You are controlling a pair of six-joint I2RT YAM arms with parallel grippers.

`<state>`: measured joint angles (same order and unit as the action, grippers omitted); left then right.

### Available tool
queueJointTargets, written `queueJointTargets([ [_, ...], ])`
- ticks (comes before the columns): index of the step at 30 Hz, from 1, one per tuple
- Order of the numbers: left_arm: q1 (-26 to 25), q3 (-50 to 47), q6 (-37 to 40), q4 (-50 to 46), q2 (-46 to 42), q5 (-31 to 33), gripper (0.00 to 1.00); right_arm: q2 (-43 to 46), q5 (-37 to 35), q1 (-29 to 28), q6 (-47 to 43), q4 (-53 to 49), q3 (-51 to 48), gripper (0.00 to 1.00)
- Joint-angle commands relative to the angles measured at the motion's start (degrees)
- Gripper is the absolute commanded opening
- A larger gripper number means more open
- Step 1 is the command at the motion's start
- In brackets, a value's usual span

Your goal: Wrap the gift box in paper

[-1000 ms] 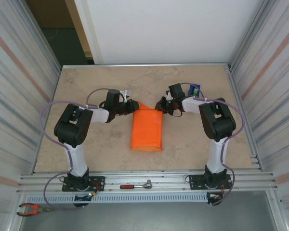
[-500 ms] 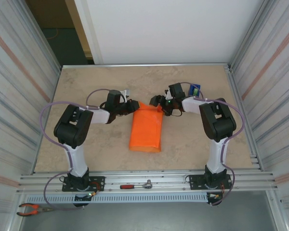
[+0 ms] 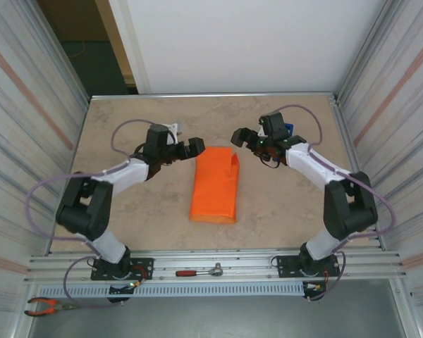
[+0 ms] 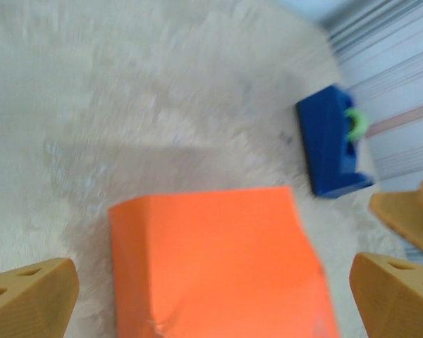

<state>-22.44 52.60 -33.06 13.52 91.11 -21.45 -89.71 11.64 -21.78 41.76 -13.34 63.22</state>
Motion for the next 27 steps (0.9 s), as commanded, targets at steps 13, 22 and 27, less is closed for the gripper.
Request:
queueJointTargets([
  [13, -2.1, -28.7, -1.9, 3.3, -30.1, 0.5, 0.99, 25.7, -19.4, -25.3, 8.2, -5.6, -24.1, 0.98],
  [22, -17.4, -36.0, 5.1, -8.7, -40.8, 16.6, 0.98, 22.9, -23.4, -33.9, 15.5, -3.0, -28.7, 0.98],
  [27, -18.3, -36.8, 5.7, -8.3, -41.0, 17.0, 0.97, 20.3, -23.5, -35.1, 15.4, -2.4, -27.0, 0.98],
])
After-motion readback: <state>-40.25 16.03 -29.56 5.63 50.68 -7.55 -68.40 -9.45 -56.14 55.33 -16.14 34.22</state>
